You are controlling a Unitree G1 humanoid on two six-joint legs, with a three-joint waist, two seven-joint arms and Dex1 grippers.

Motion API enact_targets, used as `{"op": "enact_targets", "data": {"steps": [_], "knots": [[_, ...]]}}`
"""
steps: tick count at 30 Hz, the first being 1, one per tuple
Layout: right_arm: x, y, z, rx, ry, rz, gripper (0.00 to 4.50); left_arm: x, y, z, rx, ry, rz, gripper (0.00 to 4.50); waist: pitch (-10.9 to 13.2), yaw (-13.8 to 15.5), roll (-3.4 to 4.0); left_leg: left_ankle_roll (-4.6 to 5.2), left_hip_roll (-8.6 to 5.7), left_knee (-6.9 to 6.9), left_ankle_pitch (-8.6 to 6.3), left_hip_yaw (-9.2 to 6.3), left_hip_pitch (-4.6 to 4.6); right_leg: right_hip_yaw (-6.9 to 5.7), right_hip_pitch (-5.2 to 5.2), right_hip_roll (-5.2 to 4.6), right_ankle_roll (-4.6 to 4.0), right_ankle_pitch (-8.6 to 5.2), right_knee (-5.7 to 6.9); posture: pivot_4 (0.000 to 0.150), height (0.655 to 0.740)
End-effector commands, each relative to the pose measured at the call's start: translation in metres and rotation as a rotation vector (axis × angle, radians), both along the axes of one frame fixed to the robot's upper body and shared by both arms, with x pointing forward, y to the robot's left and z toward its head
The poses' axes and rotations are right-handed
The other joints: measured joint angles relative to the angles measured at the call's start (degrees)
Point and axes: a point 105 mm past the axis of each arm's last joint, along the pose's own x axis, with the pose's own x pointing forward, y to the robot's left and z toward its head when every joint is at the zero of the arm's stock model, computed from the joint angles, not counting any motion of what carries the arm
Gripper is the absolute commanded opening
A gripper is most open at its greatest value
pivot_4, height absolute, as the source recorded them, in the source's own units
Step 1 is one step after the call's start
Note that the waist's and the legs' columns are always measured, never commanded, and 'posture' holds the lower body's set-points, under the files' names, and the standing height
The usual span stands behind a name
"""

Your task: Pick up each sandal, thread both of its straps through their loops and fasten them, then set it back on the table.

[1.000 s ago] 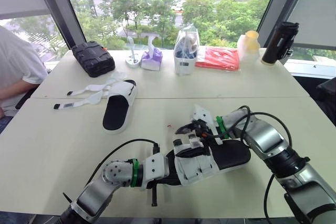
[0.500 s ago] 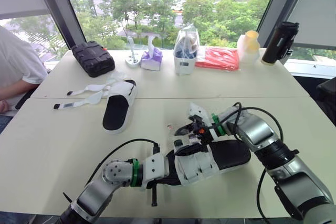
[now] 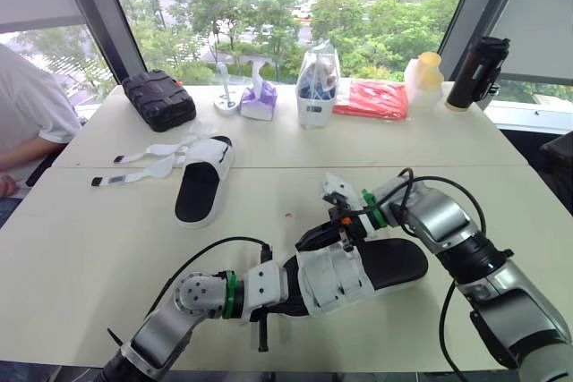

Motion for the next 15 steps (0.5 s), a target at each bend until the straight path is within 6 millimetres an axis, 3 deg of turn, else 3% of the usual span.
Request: {"op": "enact_targets", "data": {"steps": [1, 4, 11, 15], "knots": [[-0.002, 0.004, 0.009, 0.015, -0.022, 0.033, 0.03, -0.008, 0.015, -0.051, 0.167, 0.14, 0.056, 0.0, 0.0, 0.0, 0.0, 0.0, 0.0, 0.0, 0.0, 0.0, 0.0, 0.0, 0.0, 0.0, 0.0, 0.0, 0.0, 0.15, 0.74], [-0.002, 0.005, 0.017, 0.036, -0.045, 0.035, 0.03, -0.008, 0.015, -0.051, 0.167, 0.139, 0.054, 0.0, 0.0, 0.0, 0.0, 0.0, 0.0, 0.0, 0.0, 0.0, 0.0, 0.0, 0.0, -0.01, 0.0, 0.0, 0.0, 0.15, 0.74], [-0.009, 0.009, 0.069, 0.173, -0.083, 0.07, 0.03, -0.01, 0.015, -0.053, 0.177, 0.146, 0.037, 0.0, 0.0, 0.0, 0.02, 0.0, 0.0, 0.0, 0.0, 0.0, -0.03, 0.0, -0.04, -0.01, 0.0, 0.0, 0.0, 0.15, 0.74], [-0.016, 0.009, 0.087, 0.218, -0.109, 0.104, 0.03, -0.011, 0.016, -0.054, 0.189, 0.147, 0.021, 0.0, 0.0, 0.0, 0.05, 0.01, 0.0, 0.0, 0.0, -0.01, -0.04, 0.0, -0.04, -0.01, -0.01, 0.0, 0.0, 0.15, 0.74]]}}
